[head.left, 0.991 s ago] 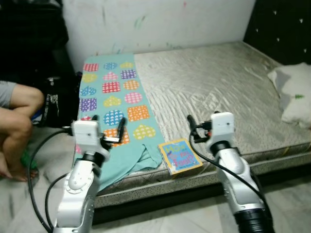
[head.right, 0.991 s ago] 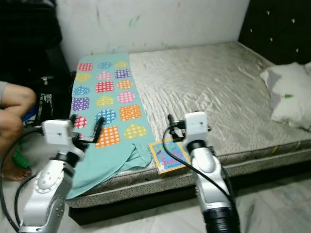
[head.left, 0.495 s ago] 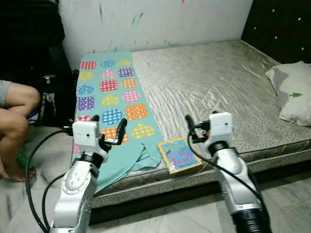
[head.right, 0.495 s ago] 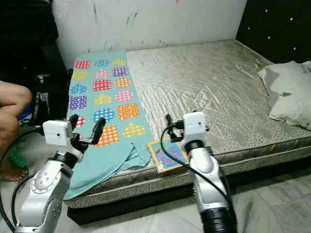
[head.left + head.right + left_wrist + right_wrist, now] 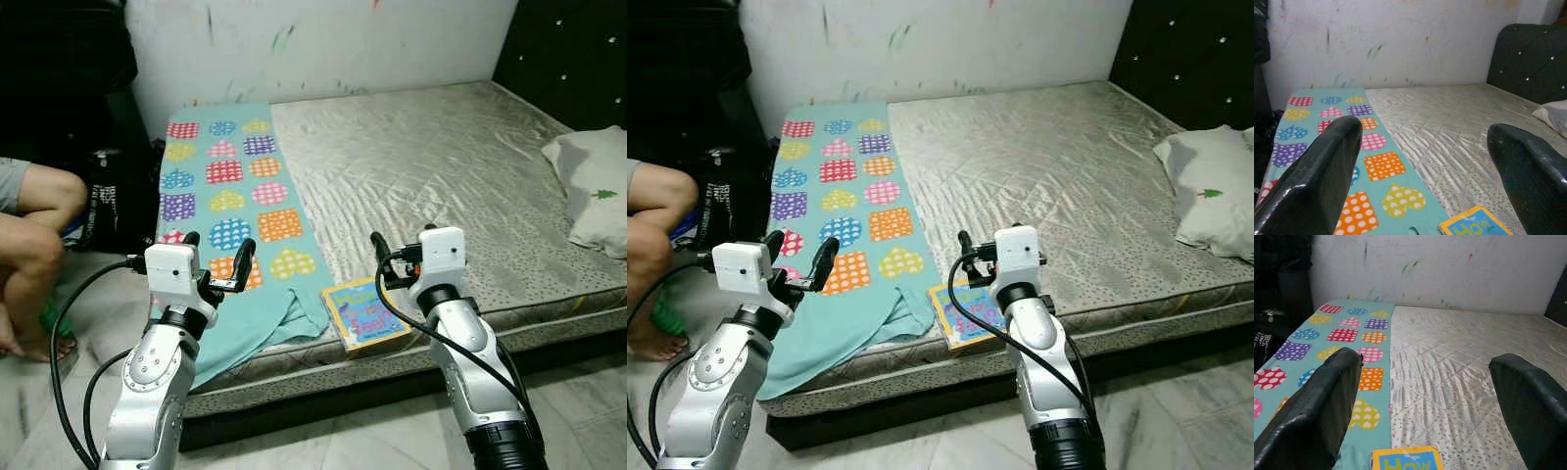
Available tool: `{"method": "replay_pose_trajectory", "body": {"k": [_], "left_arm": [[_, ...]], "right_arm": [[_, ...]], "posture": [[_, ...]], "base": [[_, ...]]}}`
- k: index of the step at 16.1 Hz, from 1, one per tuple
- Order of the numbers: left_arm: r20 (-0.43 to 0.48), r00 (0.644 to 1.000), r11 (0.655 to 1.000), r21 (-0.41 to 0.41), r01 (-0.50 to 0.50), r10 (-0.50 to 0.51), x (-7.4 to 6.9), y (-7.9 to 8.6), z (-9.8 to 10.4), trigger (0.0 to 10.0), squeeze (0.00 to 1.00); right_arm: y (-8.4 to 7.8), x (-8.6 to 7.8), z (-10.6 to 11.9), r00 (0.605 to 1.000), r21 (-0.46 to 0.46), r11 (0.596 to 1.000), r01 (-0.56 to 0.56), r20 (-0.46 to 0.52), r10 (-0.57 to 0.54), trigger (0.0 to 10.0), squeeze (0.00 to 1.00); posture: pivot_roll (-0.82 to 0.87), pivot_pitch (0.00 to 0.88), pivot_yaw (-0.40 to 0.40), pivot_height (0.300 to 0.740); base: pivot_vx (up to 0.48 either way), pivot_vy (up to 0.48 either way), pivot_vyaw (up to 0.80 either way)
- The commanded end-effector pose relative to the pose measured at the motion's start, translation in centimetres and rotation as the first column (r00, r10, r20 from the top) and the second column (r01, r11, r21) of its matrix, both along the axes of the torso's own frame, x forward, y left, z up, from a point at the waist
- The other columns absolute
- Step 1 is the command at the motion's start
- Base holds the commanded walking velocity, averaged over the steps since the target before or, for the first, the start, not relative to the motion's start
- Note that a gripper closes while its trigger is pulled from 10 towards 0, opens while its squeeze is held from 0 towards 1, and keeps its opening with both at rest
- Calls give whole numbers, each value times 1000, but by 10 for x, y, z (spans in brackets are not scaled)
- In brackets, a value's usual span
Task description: Clean up the room
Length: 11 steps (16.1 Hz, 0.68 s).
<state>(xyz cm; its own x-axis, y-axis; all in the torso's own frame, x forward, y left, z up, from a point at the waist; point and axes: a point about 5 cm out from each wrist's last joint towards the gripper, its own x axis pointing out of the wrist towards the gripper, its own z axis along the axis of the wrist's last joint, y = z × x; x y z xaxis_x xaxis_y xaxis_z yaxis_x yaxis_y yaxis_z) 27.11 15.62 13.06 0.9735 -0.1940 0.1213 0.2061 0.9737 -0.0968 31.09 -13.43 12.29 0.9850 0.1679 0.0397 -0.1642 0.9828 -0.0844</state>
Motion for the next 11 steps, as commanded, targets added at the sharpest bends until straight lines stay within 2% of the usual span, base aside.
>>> {"method": "replay_pose_trajectory", "body": {"k": [1, 3, 11], "left_arm": [[29, 1000, 1000, 3, 10, -10, 1, 0, 6, 10000, 0], [30, 999, 1000, 2, 12, -12, 2, 0, 6, 10000, 0], [37, 999, 1000, 1, 20, -20, 3, -1, 7, 10000, 0]], "right_arm": [[1, 3, 4, 1000, 0, 1000, -7, 18, 7, 10000, 0], [1, 3, 5, 1000, 1, 1000, -6, 19, 6, 10000, 0], [0, 5, 5, 1000, 6, 1000, -2, 20, 2, 10000, 0]], "posture": [[-3, 0, 2, 740], [-4, 0, 2, 740], [-6, 0, 2, 740]], "base": [[0, 0, 0], [266, 0, 500], [294, 0, 0]]}}
